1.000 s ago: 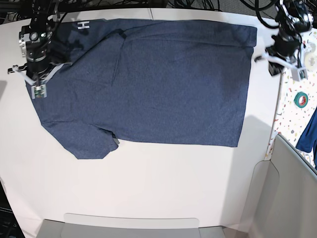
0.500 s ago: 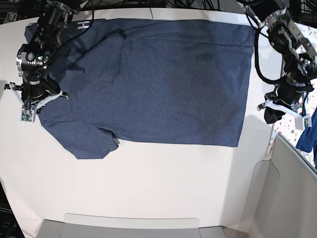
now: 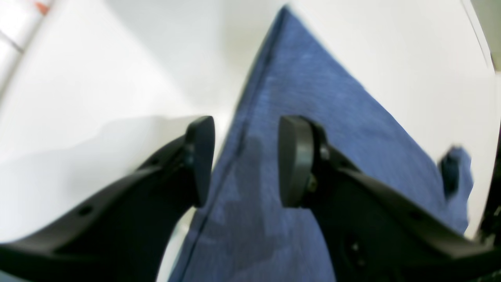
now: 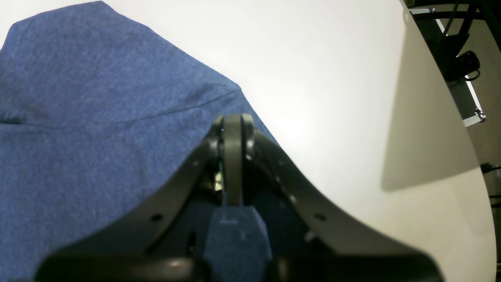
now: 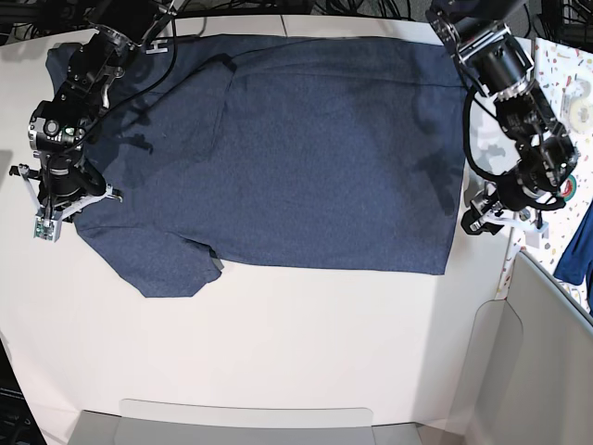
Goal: Layout the t-shirt on the table in an organized manner, then fold the t-shirt properly
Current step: 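Release the collar edge and move both grippers to the hem corners, then grasp the hem corners with both grippers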
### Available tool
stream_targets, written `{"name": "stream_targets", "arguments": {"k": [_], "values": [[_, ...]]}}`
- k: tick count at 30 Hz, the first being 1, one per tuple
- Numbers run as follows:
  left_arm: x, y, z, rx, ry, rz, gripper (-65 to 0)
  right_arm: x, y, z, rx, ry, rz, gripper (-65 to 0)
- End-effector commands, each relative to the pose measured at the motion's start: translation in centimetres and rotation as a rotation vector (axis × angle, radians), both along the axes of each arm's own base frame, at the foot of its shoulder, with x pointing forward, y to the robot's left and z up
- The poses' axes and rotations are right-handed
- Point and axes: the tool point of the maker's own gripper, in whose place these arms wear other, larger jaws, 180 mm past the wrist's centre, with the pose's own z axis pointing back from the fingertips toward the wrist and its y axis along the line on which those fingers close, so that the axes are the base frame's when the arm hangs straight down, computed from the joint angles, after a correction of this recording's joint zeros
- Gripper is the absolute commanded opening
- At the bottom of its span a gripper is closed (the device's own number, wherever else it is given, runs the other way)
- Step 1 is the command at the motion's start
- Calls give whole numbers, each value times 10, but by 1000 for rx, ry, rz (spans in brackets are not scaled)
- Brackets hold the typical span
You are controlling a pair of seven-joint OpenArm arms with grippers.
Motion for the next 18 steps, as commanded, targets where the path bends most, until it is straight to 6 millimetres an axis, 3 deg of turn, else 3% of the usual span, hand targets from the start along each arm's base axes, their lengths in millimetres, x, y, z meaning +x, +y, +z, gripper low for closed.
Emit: {"name": "stream_targets", "arguments": {"k": [1,6,12,18], "values": [[18,6,18,-10,-71,14,-370,10,-3,20,-24,-66,2,-650],[33,0,-2,-97,-58,54,-344,12,-6,25,-27,-79,-3,-650],[46,8,-17,-140,-49,110,-344,13,-5,25,-29,-79,1,-650],[42,17,-40,-163,-13,169,-344,13,-5,25,-28,-79,3,-650]]}}
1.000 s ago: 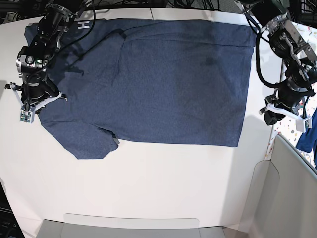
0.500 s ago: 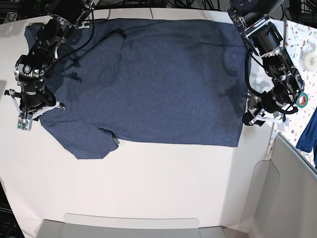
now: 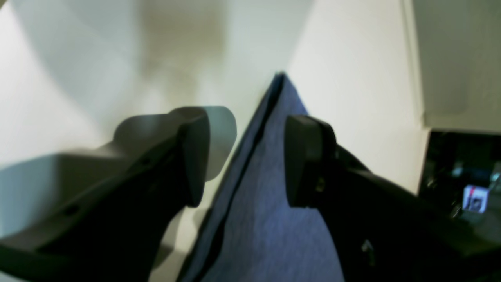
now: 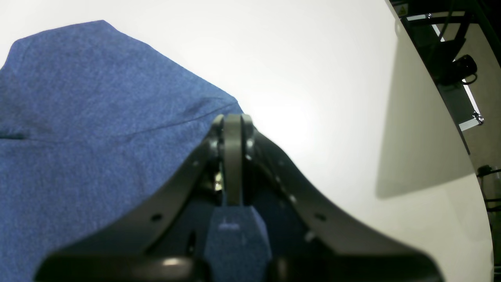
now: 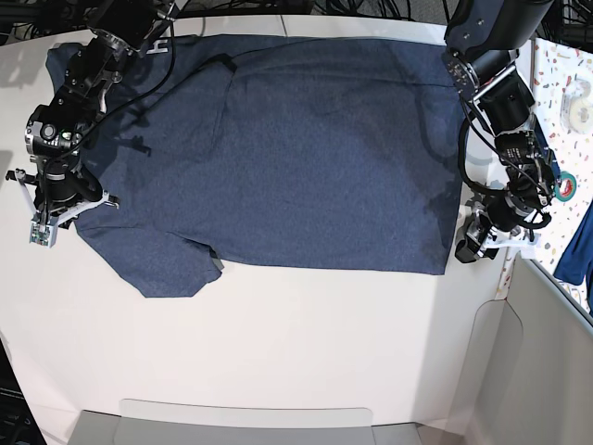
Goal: Layout the t-shirt on the table in an organized manner, then fold the t-shirt properly
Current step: 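Grasp the hem corners with both grippers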
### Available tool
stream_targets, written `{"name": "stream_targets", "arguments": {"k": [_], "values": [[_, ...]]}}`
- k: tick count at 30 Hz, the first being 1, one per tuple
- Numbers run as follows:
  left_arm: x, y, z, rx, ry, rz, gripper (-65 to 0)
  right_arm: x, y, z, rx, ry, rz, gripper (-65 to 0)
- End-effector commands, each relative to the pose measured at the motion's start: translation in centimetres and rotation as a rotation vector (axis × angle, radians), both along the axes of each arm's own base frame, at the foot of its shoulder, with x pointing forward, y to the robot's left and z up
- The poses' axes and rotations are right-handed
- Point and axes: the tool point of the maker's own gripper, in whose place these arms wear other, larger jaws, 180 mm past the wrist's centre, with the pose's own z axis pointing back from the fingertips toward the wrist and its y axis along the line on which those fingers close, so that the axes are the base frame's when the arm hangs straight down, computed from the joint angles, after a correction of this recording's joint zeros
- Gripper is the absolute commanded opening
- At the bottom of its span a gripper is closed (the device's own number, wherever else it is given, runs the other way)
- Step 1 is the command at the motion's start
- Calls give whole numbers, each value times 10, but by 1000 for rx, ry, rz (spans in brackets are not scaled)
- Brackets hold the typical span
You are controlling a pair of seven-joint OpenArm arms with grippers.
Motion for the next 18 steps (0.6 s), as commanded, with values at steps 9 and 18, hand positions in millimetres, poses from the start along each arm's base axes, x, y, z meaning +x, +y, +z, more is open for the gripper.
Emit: {"name": "stream_targets", "arguments": {"k": [9,18], "values": [[-8,-3,-16,17,68,-20,-344,8,-2,18,-24,-59,9,-650],[-3,-37,-22,76,81,-171,-344,8,-1,17,-23,-59,10,-650]]}}
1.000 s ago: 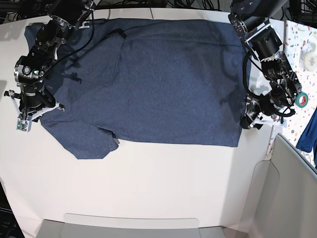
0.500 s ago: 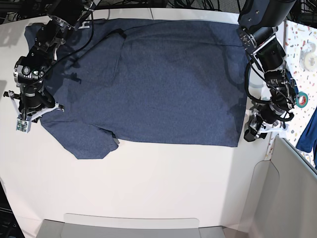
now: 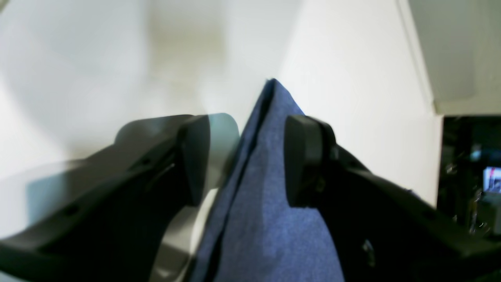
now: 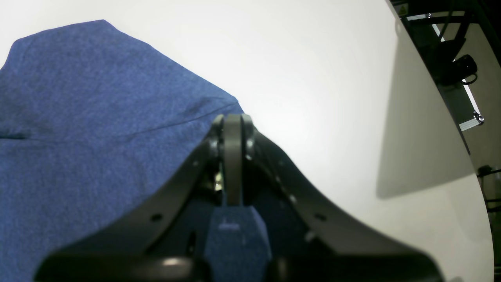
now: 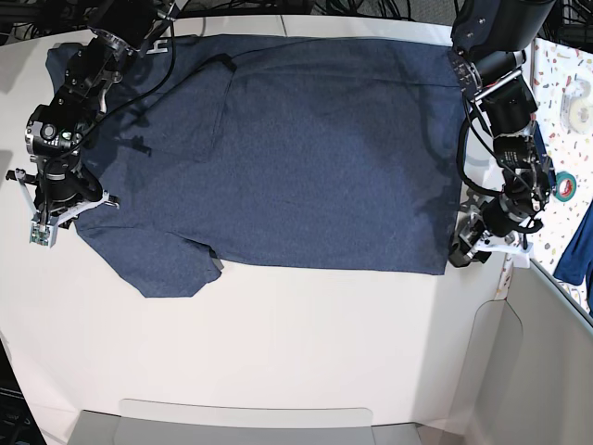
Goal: Layout the t-shirt on the table in an organized manner, then fold the t-shirt properly
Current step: 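Grasp the hem corners with both grippers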
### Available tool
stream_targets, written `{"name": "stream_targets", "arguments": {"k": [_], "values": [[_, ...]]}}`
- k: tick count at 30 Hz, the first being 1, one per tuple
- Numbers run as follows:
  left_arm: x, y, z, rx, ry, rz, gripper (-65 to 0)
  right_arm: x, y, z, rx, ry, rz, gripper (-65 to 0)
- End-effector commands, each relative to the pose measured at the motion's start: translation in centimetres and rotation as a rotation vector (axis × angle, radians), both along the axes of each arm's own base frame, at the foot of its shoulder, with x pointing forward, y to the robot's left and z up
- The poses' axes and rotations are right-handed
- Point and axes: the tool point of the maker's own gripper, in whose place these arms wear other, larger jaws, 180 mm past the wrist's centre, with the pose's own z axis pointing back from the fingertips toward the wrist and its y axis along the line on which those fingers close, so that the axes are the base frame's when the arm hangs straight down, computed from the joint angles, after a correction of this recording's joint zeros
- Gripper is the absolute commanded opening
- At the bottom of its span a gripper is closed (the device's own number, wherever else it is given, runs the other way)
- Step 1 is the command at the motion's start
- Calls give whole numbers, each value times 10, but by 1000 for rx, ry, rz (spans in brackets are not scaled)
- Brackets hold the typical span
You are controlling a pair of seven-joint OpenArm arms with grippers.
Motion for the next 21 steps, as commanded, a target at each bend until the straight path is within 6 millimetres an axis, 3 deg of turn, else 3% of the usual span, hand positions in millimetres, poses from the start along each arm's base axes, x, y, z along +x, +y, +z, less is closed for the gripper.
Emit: {"name": "stream_targets", "arguments": {"k": [1,7,12,21], "values": [[-11,-8,-15,23,92,-50,-344,8,-2,17,-24,-58,9,-650],[-15,-18,-25,11,122,-73,-344,7,-1,17,-23,-58,10,-650],[-5,-22,-21,-11,121,-74,-344,7,-1,16,-23,-55,11,-650],[-5,-31,-23,11,130,-115,-344,6,-1,16,-23,-54,11,-650]]}}
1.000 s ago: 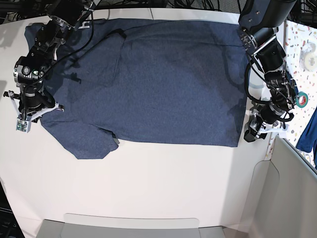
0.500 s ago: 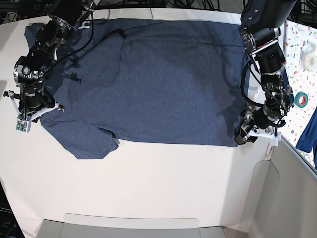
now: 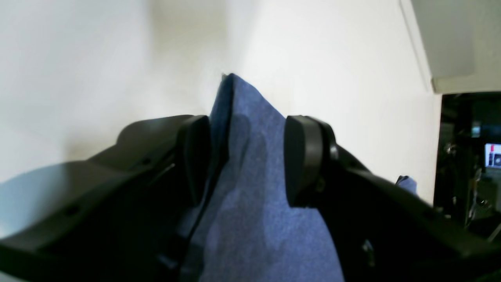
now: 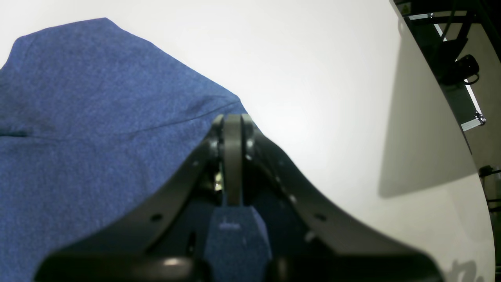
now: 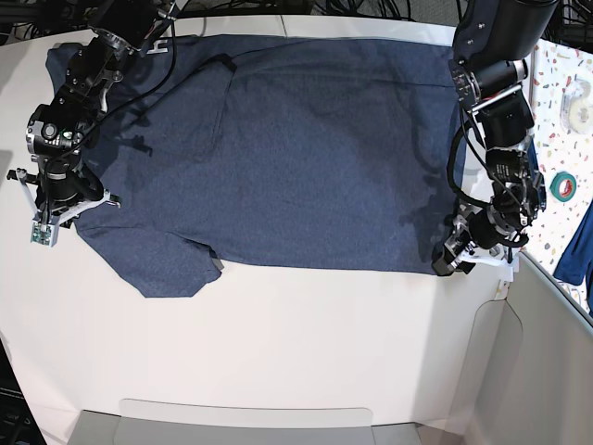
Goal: Layout the t-shirt on the table in an organized manner, then fold the t-shirt properly
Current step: 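Grasp the hem corners with both grippers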
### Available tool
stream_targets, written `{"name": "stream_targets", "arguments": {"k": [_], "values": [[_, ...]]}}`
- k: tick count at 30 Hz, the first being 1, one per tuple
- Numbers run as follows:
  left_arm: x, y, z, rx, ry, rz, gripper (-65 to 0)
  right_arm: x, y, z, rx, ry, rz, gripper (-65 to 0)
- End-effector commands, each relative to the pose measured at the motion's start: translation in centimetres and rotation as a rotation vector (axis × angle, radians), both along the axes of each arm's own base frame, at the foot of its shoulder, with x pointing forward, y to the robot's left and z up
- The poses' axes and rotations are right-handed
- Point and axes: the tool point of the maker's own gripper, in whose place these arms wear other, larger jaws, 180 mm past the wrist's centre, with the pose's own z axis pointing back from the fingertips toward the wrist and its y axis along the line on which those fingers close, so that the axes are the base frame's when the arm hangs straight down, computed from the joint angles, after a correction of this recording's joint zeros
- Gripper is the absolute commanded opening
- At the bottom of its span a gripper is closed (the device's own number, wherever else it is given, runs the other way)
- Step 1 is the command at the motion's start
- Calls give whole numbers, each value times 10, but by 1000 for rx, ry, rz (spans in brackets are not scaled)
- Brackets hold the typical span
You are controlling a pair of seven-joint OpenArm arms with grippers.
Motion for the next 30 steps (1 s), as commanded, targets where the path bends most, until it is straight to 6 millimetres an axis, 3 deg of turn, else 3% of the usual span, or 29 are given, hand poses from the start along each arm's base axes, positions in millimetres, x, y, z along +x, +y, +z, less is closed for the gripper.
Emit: {"name": "stream_targets", "arguments": {"k": [1,11,13,17,18,24,29,30], "values": [[-16,-6,-19,34,109,-52,-344,7,-2,17,-25,-57,10,-650],[-19,-20,-25,74,121,-112,-354,8,-1,16,-22,-55,11,-650],[-19,-20,-25,74,121,-112,-404,8,-1,17,-22,-59,10,-650],[-19,-19,-25,75,121,-110,-637,14,-3,21,-21,-68,10,-650],[-19,-19,-26,77,122,-110,-650,18,-3,21,-14,-69,10,-650],[-17,-17,-25,82,111,-99,-650,47,-29,23,-20,-53,4,-650],[-17,-17,-25,83,111,-100,-650,74,-57,14,58,-21,8,-650],[-17,-17,-25,83,111,-100,-650,80,-62,9,96,-16,11,-625]]}}
